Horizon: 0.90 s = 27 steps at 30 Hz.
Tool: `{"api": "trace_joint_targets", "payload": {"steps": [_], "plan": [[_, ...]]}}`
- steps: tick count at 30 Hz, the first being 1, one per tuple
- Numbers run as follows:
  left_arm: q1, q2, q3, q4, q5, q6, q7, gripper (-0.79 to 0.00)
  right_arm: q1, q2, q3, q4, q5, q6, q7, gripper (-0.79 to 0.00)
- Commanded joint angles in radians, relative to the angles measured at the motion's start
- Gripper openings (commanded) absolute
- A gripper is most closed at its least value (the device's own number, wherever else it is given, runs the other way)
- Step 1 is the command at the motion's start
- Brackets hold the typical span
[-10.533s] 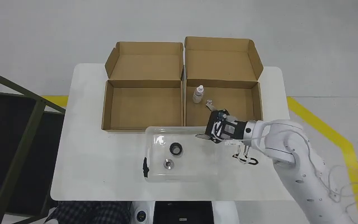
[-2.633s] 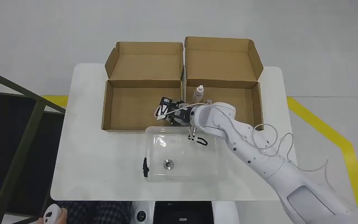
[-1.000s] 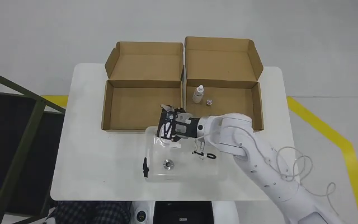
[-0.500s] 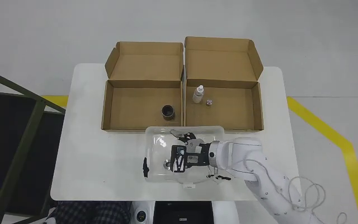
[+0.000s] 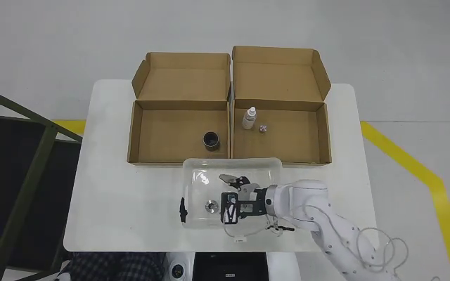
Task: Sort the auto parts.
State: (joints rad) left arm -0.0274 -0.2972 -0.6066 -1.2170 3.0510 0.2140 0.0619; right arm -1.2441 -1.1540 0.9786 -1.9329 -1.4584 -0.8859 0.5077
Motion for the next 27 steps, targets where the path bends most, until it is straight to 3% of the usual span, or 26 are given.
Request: {"api": "trace_joint_targets", "payload": {"steps": [1, 18, 22, 27], "plan": [[0.000, 0.000, 0.000, 0.000, 0.000, 0.000, 0.000, 0.000, 0.004, 0.000, -0.009, 0.017, -0.016, 0.004, -0.010, -0.172], [0.000, 0.000, 0.000, 0.000, 0.000, 0.000, 0.000, 0.000, 0.073, -0.024, -0.141, 0.161, -0.084, 0.062, -0.061, -0.222], [0.000, 0.000, 0.000, 0.000, 0.000, 0.000, 0.000, 0.000, 0.085, -0.030, -0.165, 0.169, -0.079, 0.070, -0.060, -0.289], [0.000, 0.000, 0.000, 0.000, 0.000, 0.000, 0.000, 0.000, 0.098, -0.037, -0.189, 0.177, -0.075, 0.075, -0.058, -0.311]]}}
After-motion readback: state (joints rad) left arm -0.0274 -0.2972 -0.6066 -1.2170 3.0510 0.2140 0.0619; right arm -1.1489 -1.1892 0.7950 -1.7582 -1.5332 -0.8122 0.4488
